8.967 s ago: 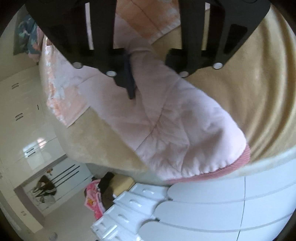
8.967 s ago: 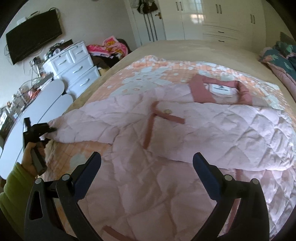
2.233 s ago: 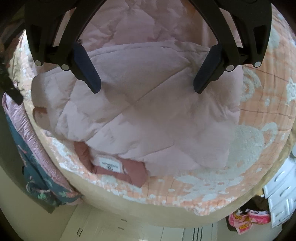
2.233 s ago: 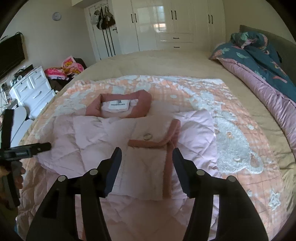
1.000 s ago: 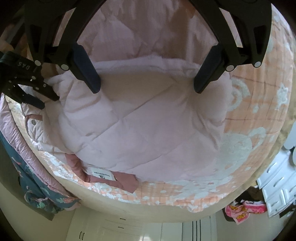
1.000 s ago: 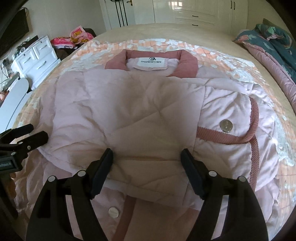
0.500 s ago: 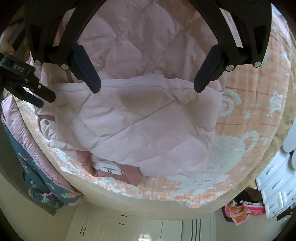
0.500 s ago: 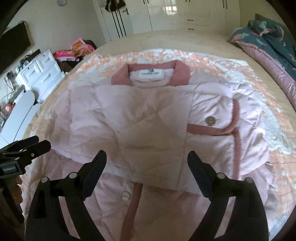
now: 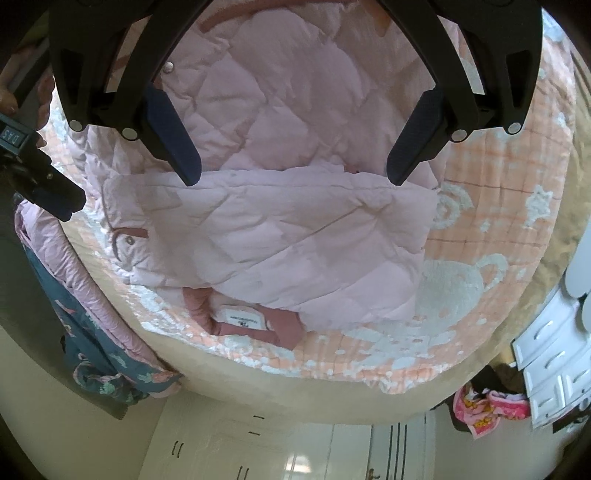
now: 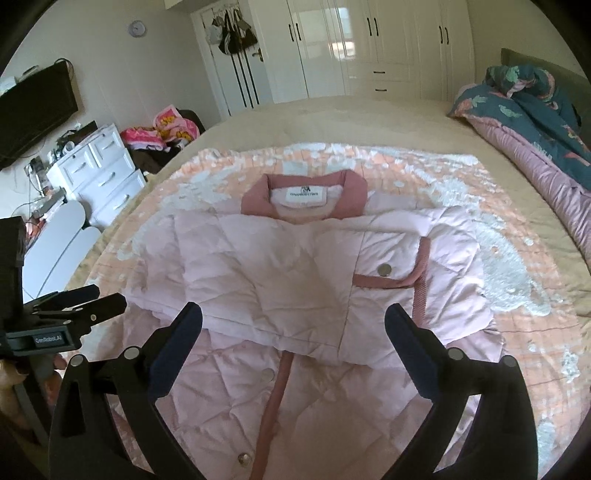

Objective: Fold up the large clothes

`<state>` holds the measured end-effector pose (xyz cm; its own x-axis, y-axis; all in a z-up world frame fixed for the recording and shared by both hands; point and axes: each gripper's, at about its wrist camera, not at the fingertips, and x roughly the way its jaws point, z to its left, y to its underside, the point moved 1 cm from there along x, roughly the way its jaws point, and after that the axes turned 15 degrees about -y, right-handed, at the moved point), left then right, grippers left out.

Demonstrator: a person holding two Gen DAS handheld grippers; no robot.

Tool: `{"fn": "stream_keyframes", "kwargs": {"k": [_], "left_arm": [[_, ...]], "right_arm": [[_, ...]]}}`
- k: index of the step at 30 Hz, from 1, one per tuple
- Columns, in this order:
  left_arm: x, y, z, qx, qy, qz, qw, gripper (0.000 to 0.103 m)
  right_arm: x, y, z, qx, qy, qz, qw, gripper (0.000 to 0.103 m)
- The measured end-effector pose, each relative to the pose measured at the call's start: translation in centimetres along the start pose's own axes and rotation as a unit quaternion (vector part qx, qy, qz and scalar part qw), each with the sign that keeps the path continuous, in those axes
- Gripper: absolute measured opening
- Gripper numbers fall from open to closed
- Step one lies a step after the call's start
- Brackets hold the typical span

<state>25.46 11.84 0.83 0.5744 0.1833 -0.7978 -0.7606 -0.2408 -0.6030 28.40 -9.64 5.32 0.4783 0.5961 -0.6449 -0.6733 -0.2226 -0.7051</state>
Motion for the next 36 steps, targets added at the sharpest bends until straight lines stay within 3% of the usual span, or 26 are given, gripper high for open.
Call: {"fn": "stream_keyframes", "kwargs": {"k": [36], "left_arm": [[-9.6,3.3,-1.1,0.013,0.031,-0.065,0.9973,0.094]], "right_arm": [[-10.0,2.0,4.0,-0.042,-0.009,-0.051,0.998,0.099]]}}
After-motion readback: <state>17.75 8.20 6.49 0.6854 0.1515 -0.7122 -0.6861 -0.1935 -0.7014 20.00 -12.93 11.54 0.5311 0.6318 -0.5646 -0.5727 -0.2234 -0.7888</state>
